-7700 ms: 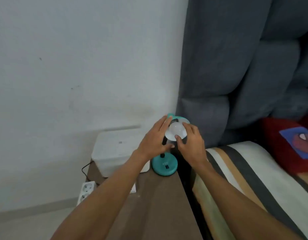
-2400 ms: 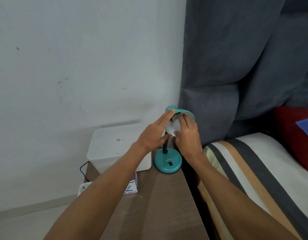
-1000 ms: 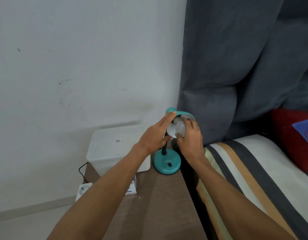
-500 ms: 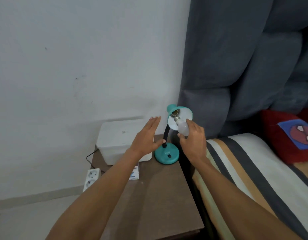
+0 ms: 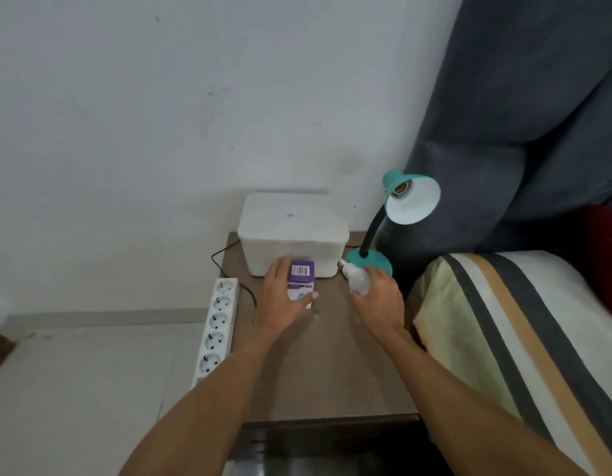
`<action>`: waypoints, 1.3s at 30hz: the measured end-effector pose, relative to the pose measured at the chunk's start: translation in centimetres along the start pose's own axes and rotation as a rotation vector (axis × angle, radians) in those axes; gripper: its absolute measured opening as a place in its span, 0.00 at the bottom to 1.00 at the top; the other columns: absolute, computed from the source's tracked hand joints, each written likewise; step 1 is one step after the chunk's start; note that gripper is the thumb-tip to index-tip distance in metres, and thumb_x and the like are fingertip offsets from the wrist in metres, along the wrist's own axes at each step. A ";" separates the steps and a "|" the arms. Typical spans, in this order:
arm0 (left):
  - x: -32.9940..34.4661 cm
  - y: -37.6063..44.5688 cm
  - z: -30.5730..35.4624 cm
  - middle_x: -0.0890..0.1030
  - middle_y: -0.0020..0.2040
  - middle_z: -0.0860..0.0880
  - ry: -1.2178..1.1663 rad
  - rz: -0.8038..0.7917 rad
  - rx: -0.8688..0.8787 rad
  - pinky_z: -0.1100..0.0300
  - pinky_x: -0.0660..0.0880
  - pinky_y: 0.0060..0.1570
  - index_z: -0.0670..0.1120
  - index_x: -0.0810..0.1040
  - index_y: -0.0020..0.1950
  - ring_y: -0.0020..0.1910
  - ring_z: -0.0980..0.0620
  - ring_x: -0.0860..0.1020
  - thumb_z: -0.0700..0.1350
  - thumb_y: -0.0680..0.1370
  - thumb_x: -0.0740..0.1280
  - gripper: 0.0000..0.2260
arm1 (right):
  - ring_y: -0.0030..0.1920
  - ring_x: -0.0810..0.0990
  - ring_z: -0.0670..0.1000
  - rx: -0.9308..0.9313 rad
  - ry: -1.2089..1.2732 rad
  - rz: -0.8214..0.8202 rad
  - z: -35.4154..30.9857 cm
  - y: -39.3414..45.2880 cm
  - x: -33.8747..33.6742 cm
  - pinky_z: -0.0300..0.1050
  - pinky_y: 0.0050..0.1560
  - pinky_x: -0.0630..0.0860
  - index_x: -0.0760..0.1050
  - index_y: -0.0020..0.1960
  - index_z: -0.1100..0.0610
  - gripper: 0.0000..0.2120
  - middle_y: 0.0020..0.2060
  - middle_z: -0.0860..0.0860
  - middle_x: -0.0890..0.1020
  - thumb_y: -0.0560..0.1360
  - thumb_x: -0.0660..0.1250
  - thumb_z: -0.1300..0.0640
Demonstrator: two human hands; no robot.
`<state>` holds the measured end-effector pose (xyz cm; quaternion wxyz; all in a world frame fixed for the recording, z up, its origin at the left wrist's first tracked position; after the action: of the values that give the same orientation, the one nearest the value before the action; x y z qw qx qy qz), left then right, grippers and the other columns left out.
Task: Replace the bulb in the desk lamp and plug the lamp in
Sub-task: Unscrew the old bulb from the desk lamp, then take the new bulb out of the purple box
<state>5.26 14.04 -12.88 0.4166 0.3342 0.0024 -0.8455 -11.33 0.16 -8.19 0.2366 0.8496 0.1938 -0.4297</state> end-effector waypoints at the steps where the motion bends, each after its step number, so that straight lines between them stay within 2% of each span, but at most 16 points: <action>1: 0.2 0.0 -0.5 0.71 0.73 0.46 -0.018 -0.009 -0.012 0.58 0.69 0.68 0.46 0.67 0.77 0.71 0.48 0.71 0.54 0.68 0.82 0.42 | 0.60 0.78 0.54 0.004 -0.019 -0.018 0.2 -0.2 0.8 0.50 0.60 0.76 0.73 0.68 0.57 0.26 0.62 0.55 0.79 0.73 0.74 0.52; 4: 1.0 0.5 -1.8 0.70 0.74 0.44 -0.055 -0.028 -0.036 0.57 0.69 0.71 0.44 0.66 0.78 0.72 0.47 0.70 0.52 0.67 0.83 0.45 | 0.61 0.77 0.54 0.076 -0.010 -0.097 1.3 -0.5 2.8 0.51 0.63 0.75 0.74 0.68 0.56 0.23 0.62 0.54 0.79 0.75 0.71 0.52; 6: 1.7 1.0 -2.2 0.70 0.75 0.44 -0.077 -0.041 -0.048 0.62 0.65 0.72 0.43 0.65 0.79 0.73 0.48 0.69 0.50 0.66 0.84 0.46 | 0.57 0.79 0.54 0.110 -0.003 -0.127 2.0 -0.4 3.8 0.51 0.59 0.77 0.76 0.63 0.53 0.18 0.59 0.53 0.80 0.76 0.68 0.49; 9: 2.5 1.4 -2.6 0.71 0.74 0.44 -0.106 -0.061 -0.060 0.55 0.69 0.73 0.44 0.65 0.80 0.73 0.48 0.71 0.47 0.66 0.84 0.47 | 0.54 0.80 0.51 0.173 0.020 -0.155 2.7 -0.2 5.3 0.51 0.56 0.78 0.76 0.62 0.50 0.17 0.56 0.50 0.81 0.75 0.68 0.44; 13: 3.0 1.3 -2.8 0.72 0.73 0.44 -0.107 -0.049 -0.040 0.55 0.70 0.71 0.43 0.65 0.79 0.71 0.48 0.72 0.47 0.67 0.84 0.45 | 0.54 0.80 0.52 0.182 -0.020 -0.188 2.8 0.1 6.2 0.51 0.54 0.79 0.76 0.62 0.51 0.17 0.56 0.51 0.81 0.75 0.70 0.48; 16: 3.1 1.2 -2.9 0.72 0.72 0.45 -0.114 -0.047 -0.041 0.63 0.69 0.68 0.45 0.65 0.79 0.70 0.51 0.72 0.48 0.68 0.83 0.44 | 0.56 0.79 0.54 0.155 -0.053 -0.232 3.1 0.3 6.5 0.49 0.55 0.77 0.75 0.64 0.54 0.19 0.58 0.54 0.80 0.74 0.71 0.54; 19: 3.0 1.1 -3.0 0.73 0.71 0.45 -0.119 -0.051 -0.042 0.80 0.63 0.62 0.44 0.66 0.79 0.68 0.53 0.71 0.48 0.68 0.83 0.44 | 0.54 0.79 0.53 0.131 -0.040 -0.230 3.2 0.3 6.6 0.47 0.53 0.77 0.76 0.62 0.55 0.18 0.56 0.54 0.81 0.74 0.71 0.54; 21: 3.0 1.1 -3.2 0.73 0.71 0.45 -0.120 -0.054 -0.047 0.83 0.62 0.60 0.44 0.66 0.79 0.68 0.53 0.71 0.48 0.67 0.84 0.44 | 0.56 0.78 0.53 0.130 -0.040 -0.243 3.1 0.4 6.4 0.48 0.55 0.77 0.75 0.64 0.55 0.21 0.58 0.54 0.80 0.72 0.73 0.55; 23: 2.9 0.9 -3.3 0.72 0.71 0.45 -0.118 -0.053 -0.041 0.81 0.63 0.61 0.44 0.66 0.79 0.69 0.51 0.72 0.49 0.68 0.83 0.44 | 0.60 0.77 0.54 0.082 -0.049 -0.207 2.5 0.6 5.7 0.48 0.59 0.75 0.74 0.67 0.56 0.24 0.61 0.55 0.79 0.73 0.73 0.53; 25: 2.8 0.8 -3.3 0.72 0.71 0.45 -0.111 -0.046 -0.030 0.72 0.67 0.65 0.44 0.66 0.78 0.69 0.50 0.72 0.50 0.68 0.83 0.44 | 0.64 0.75 0.53 -0.031 -0.017 -0.138 1.0 1.1 4.5 0.48 0.63 0.71 0.74 0.68 0.57 0.24 0.63 0.54 0.79 0.75 0.72 0.51; 27: 2.7 0.7 -3.2 0.73 0.71 0.45 -0.106 -0.035 -0.024 0.64 0.70 0.65 0.43 0.66 0.78 0.69 0.49 0.73 0.50 0.67 0.83 0.45 | 0.64 0.75 0.51 -0.171 0.037 -0.126 -1.2 1.9 3.7 0.45 0.63 0.71 0.75 0.67 0.57 0.21 0.63 0.52 0.80 0.76 0.70 0.52; 31: 2.7 0.8 -3.3 0.74 0.71 0.45 -0.103 -0.022 -0.028 0.60 0.72 0.65 0.43 0.64 0.79 0.68 0.50 0.74 0.51 0.67 0.84 0.47 | 0.61 0.77 0.52 -0.411 0.030 -0.208 -5.5 3.7 4.0 0.47 0.58 0.74 0.77 0.65 0.56 0.19 0.59 0.52 0.82 0.76 0.72 0.54; 34: 2.9 0.8 -3.8 0.75 0.71 0.45 -0.117 -0.032 -0.038 0.55 0.76 0.66 0.44 0.64 0.80 0.68 0.50 0.75 0.49 0.68 0.83 0.46 | 0.54 0.79 0.53 -0.564 -0.064 -0.344 -7.2 3.9 5.3 0.49 0.47 0.78 0.79 0.62 0.55 0.15 0.52 0.51 0.84 0.75 0.71 0.55; 37: 3.1 0.8 -4.2 0.75 0.71 0.44 -0.111 -0.038 -0.041 0.53 0.76 0.66 0.43 0.64 0.80 0.67 0.48 0.76 0.47 0.69 0.83 0.45 | 0.51 0.81 0.53 -0.606 -0.118 -0.394 -7.2 4.0 6.0 0.48 0.46 0.79 0.80 0.61 0.55 0.14 0.52 0.51 0.84 0.76 0.70 0.54; 39: 3.2 0.9 -4.3 0.76 0.70 0.43 -0.091 -0.041 -0.028 0.56 0.76 0.65 0.42 0.63 0.81 0.66 0.48 0.77 0.47 0.69 0.82 0.45 | 0.49 0.82 0.53 -0.639 -0.161 -0.404 -7.2 4.2 6.4 0.48 0.45 0.80 0.81 0.60 0.56 0.13 0.51 0.51 0.84 0.76 0.70 0.54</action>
<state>6.94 12.46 -17.77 0.4033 0.2895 0.0024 -0.8680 -1.02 1.66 -8.72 0.4145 0.6412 0.4625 -0.4508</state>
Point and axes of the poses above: each hand's wrist, its own y-axis towards the middle knuckle, its own x-axis out of the palm, z = x × y, the point moved 5 cm from there along y, towards the middle knuckle
